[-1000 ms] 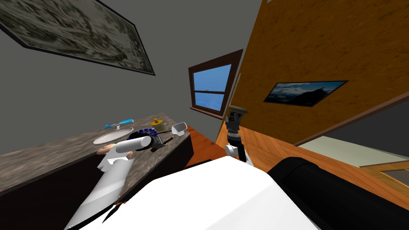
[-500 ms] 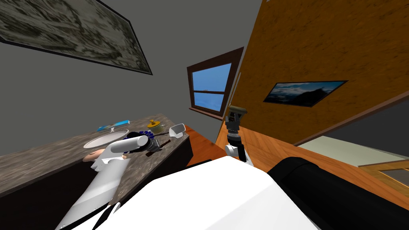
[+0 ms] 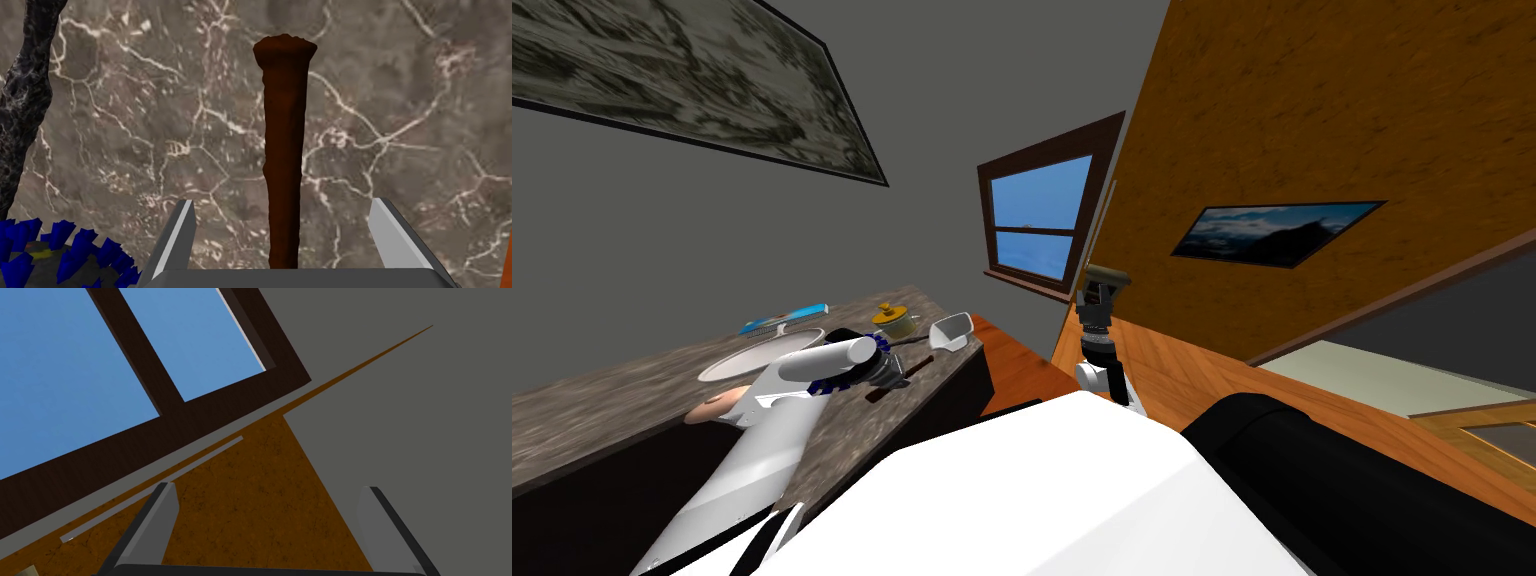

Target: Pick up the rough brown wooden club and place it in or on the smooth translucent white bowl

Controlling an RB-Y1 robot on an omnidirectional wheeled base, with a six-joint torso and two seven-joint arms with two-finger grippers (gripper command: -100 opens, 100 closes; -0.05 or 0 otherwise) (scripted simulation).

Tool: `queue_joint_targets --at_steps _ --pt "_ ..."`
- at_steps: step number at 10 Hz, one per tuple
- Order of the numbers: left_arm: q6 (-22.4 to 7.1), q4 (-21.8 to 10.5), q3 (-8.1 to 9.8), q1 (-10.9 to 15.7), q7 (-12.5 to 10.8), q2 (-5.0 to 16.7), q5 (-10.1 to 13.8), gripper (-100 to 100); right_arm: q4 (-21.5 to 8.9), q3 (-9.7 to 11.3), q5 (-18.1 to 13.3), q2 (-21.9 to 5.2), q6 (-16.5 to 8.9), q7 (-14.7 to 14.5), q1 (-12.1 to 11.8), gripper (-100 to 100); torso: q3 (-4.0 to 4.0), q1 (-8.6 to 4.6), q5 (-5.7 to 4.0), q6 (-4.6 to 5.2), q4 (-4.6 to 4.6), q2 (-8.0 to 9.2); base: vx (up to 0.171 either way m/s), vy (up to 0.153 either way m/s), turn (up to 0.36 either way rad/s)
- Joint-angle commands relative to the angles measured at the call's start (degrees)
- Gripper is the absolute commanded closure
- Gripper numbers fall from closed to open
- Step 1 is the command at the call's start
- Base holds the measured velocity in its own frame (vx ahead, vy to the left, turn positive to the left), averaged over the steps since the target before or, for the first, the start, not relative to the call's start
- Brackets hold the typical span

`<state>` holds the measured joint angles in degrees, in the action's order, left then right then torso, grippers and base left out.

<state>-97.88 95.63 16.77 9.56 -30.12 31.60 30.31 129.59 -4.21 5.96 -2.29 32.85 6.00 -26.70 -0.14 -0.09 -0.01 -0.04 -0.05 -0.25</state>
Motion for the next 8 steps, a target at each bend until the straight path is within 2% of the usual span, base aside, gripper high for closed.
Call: queue_joint_targets --at_steps 1,2,3,4,5,7,8 --pt "-2.22 -1.34 0.44 0.17 -0.08 1.03 0.64 -100 0.0 0.0 0.0 0.0 0.0 0.0 0.0 0 0.0 0.0 0.0 0.0 0.0 0.0 0.062 -0.026 -0.013" --pt "-3.44 -1.84 0.57 0.3 -0.28 1.51 0.9 -100 0.0 0.0 0.0 0.0 0.0 0.0 0.0 0 -0.01 -0.02 0.0 0.0 -0.01 -0.01 0.056 -0.033 -0.011" --pt "-2.56 -1.48 0.48 0.19 -0.2 1.19 0.71 -100 0.0 0.0 0.0 0.0 0.0 0.0 0.0 0 -0.01 -0.04 -0.01 0.0 -0.01 -0.01 0.025 -0.015 0.002" --pt "-2.76 -1.61 0.53 0.2 -0.14 1.27 0.77 0 0.0 0.0 0.0 0.0 0.0 0.0 0.0 0 0.04 0.0 0.0 0.0 0.01 0.08 0.0 0.0 0.0" --pt "-0.93 -3.14 0.17 0.08 0.43 0.72 0.2 -100 0.0 0.0 0.0 0.0 0.0 0.0 0.01 0 0.09 0.05 0.01 0.0 0.03 0.16 0.0 0.0 0.0" --pt "0.87 -4.69 -0.17 -0.04 1.01 0.18 -0.37 -100 0.0 0.0 0.0 0.0 0.0 0.0 0.01 0 0.11 0.08 0.03 0.0 0.04 0.2 0.0 0.0 0.0" --pt "0.34 -4.35 -0.1 0.0 0.85 0.32 -0.22 -100 0.0 0.0 0.0 0.0 0.0 0.0 0.01 0 0.11 0.08 0.03 0.0 0.04 0.21 0.0 0.0 0.0"
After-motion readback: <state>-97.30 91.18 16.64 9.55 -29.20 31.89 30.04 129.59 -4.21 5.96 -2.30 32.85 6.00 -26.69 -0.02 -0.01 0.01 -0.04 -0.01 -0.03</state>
